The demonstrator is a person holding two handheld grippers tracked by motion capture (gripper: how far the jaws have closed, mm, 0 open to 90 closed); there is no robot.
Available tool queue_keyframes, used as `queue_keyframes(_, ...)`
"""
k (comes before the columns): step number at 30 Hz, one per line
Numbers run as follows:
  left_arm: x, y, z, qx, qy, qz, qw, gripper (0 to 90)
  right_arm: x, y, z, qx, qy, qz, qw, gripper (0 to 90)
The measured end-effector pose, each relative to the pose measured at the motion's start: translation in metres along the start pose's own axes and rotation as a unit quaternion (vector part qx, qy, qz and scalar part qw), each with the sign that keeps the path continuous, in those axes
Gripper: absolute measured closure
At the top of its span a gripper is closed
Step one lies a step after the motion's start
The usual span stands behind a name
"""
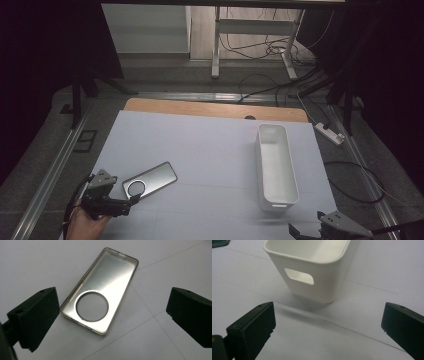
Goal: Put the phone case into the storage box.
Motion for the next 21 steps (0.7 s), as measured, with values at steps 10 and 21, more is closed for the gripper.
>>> queue_keyframes(10,-0.007,-0.017,-0.019,-0.018,-0.009,0.014,0.9997,0.0,-0.001,-0.001,0.000,-0.003,0.003,-0.002,1.0000,0.0)
queue_keyframes(21,-0.010,-0.044,-0.040,-0.036,-0.020,0.026,0.9988,0.0,-0.001,-0.001,0.000,-0.003,0.004,-0.003,1.0000,0.0)
Point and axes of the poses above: each handheld gripper's, and its own axes: y roughly backward along the jaws, z roughly out of its underside, x roughly to its right, the point moved 7 cm from there along -y, roughly forward along the jaws, and after that the axes turned 14 degrees about z, right-handed, at the moved point
